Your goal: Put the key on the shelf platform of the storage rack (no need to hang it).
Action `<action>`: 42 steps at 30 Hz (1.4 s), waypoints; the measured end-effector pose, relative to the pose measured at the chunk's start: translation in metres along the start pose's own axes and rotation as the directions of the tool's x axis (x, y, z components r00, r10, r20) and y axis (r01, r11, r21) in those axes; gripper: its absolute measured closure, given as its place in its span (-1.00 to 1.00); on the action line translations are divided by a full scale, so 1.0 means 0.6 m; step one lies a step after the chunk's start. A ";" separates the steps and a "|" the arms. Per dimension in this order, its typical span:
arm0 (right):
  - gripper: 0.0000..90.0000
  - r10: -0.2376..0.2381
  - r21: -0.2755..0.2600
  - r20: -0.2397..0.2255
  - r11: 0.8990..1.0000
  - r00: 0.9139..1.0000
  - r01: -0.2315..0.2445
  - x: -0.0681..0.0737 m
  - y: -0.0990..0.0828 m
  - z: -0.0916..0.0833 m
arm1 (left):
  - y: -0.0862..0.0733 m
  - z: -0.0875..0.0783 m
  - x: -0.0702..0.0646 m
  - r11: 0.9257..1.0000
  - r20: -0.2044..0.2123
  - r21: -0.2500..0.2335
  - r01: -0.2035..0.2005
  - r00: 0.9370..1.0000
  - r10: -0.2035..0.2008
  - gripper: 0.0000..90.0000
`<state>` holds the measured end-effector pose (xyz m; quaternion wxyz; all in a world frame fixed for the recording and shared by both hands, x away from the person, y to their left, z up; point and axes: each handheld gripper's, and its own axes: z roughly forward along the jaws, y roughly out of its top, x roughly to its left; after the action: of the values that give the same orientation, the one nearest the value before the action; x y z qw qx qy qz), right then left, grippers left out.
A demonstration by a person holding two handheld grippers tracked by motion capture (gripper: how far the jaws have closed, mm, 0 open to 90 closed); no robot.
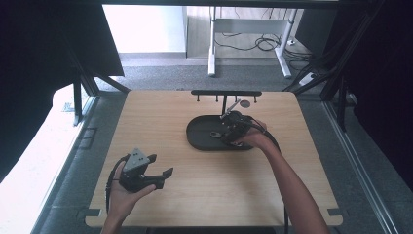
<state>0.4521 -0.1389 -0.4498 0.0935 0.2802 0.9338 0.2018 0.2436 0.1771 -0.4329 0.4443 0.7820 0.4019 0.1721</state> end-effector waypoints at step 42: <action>-0.09 0.005 -0.192 -0.111 0.981 0.994 -0.027 0.080 -0.215 -0.050 | 0.000 0.003 -0.003 1.000 0.013 0.021 -0.004 1.000 0.003 -0.45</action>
<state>0.3411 -0.2201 -0.4811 0.0670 0.2657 0.9112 0.3075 0.2435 0.1746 -0.4338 0.4383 0.7884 0.3995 0.1635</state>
